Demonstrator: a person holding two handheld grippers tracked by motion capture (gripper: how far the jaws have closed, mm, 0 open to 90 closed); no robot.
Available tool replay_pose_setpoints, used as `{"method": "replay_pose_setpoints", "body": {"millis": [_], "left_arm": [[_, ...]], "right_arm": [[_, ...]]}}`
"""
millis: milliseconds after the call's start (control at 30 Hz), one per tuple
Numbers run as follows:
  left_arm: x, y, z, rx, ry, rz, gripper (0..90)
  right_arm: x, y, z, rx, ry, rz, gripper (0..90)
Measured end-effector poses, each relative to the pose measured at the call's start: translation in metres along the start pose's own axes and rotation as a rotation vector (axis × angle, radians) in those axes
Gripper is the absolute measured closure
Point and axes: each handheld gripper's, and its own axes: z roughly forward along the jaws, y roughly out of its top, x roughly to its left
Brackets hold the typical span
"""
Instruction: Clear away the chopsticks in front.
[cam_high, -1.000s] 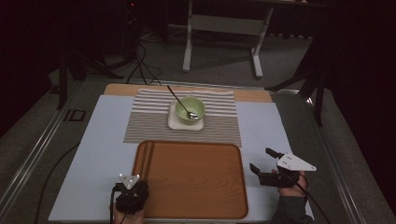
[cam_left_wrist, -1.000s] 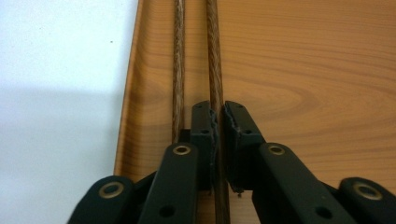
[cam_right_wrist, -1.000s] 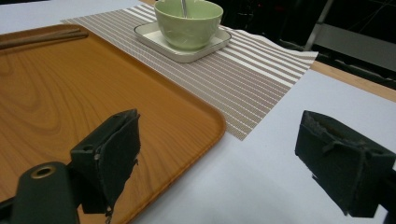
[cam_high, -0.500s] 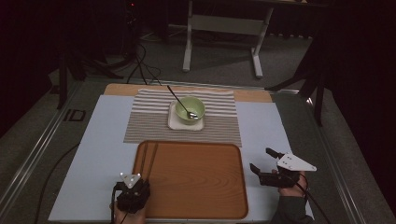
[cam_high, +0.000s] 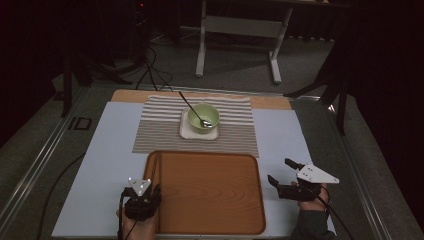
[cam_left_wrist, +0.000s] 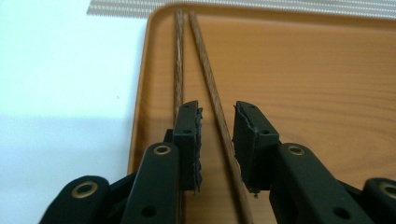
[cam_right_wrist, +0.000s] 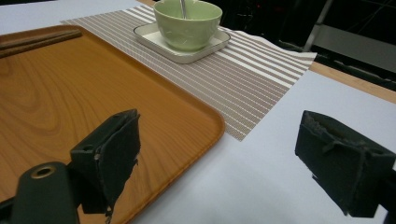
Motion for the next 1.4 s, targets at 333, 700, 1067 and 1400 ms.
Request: {"method": "replay_pose_setpoints", "body": {"millis": [333, 700, 1067, 1400], "left_arm": [[0.000, 0.014, 0.000, -0.030, -0.010, 0.013, 67.7], [0.002, 0.033, 0.008, -0.064, -0.055, 0.034, 63.2], [0.003, 0.049, 0.014, -0.109, -0.105, 0.061, 54.9], [0.006, 0.065, 0.021, -0.124, -0.141, 0.062, 52.6]], "right_arm": [[0.000, 0.000, 0.000, -0.001, -0.002, 0.000, 13.5], [-0.001, 0.000, -0.001, -0.003, -0.004, -0.002, 13.5], [-0.002, 0.000, -0.001, -0.005, -0.006, 0.000, 13.5], [-0.002, 0.000, -0.001, -0.004, -0.007, 0.001, 13.5]]}}
